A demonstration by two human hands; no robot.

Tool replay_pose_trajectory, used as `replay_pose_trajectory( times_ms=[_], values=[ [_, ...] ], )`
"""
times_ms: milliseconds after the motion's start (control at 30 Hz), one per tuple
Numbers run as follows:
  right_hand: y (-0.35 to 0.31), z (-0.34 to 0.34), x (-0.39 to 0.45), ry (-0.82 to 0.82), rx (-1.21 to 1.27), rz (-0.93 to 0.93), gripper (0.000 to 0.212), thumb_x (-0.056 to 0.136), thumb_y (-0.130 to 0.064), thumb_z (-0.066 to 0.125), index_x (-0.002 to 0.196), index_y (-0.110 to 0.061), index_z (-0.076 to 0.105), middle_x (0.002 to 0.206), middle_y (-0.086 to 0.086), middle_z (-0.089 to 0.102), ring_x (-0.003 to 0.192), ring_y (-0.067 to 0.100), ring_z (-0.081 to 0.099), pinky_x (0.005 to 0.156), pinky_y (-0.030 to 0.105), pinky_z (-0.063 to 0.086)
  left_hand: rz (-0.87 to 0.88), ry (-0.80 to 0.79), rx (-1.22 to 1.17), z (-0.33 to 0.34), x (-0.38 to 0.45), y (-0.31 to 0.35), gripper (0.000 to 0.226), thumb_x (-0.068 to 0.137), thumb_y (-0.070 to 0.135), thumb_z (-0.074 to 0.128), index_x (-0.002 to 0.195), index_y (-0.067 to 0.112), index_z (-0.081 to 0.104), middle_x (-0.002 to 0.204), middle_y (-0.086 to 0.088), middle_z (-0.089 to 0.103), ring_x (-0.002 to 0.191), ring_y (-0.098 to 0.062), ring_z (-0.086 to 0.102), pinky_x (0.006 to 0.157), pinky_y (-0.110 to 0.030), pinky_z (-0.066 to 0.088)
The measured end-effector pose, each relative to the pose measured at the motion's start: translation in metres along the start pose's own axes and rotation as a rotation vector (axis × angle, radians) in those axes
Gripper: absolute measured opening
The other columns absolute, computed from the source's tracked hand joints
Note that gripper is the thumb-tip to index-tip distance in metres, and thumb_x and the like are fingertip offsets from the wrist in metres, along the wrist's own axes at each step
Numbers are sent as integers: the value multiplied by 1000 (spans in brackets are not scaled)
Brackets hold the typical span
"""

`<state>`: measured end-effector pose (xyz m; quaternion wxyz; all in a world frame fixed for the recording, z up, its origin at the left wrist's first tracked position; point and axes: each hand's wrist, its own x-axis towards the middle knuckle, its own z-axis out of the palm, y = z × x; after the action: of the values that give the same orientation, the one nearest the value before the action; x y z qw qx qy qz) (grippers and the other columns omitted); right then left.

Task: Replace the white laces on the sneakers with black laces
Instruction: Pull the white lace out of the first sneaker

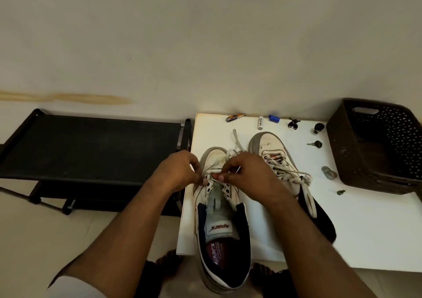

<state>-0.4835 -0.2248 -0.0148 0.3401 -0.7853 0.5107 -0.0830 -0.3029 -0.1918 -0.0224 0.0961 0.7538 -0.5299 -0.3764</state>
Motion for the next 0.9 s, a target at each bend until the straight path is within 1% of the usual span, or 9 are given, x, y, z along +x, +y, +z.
replay_pose_trajectory(
  times_ms=[133,400,467,600,633,667,733,833,900],
  values=[
    [5,14,1,-54,-216,11,43,73,-41,78,113,-34,66,118,-2,52,108,17,53,87,30,47,56,71,-25,5,5,2,7,80,21,77,82,23,70,84,6,68,80,-10,64,84,-38,56],
    [9,19,1,-81,-183,-29,59,72,-30,76,127,-31,55,131,-6,49,118,16,50,92,30,46,24,208,-92,10,9,5,6,88,19,67,85,14,67,87,-3,66,80,-16,65,81,-41,57],
    [12,17,1,-89,-129,-18,57,71,-26,77,124,-31,57,129,-7,51,115,14,51,90,28,45,-3,361,-217,1,9,1,8,90,20,64,84,16,66,86,0,65,79,-16,63,81,-41,57],
    [18,10,-1,-90,-68,3,53,69,-26,78,118,-32,60,126,-11,55,113,11,53,93,31,46,-29,1006,-592,-30,7,-11,9,93,19,58,86,21,62,86,5,61,87,-22,64,81,-41,55],
    [19,9,-1,-86,-58,9,52,68,-26,78,117,-33,60,125,-11,56,112,11,53,93,32,47,-20,1084,-674,-35,8,-13,7,94,20,57,88,24,59,88,7,59,90,-21,63,83,-43,55],
    [20,10,-1,-83,-53,13,51,68,-27,78,116,-34,61,124,-11,57,112,12,54,93,33,47,-9,1063,-755,-36,8,-13,5,94,20,57,92,25,56,91,8,57,93,-21,63,84,-45,56],
    [20,10,-1,-77,-56,16,50,68,-30,78,114,-35,61,123,-11,58,111,12,55,92,34,48,-6,806,-773,-27,8,-8,24,93,22,61,111,26,46,106,4,54,100,-21,61,89,-45,55],
    [21,9,-1,-74,-55,23,48,69,-31,78,115,-35,62,123,-12,59,110,11,55,91,32,48,-50,462,-277,-5,8,0,73,81,31,75,137,27,28,137,-8,35,106,-25,55,87,-38,48],
    [21,7,-2,-75,-44,23,48,70,-32,79,115,-34,63,124,-12,60,110,11,56,91,31,48,-11,410,-76,1,7,4,66,78,33,77,130,23,38,132,-9,39,96,-23,55,79,-33,46]
  ],
)
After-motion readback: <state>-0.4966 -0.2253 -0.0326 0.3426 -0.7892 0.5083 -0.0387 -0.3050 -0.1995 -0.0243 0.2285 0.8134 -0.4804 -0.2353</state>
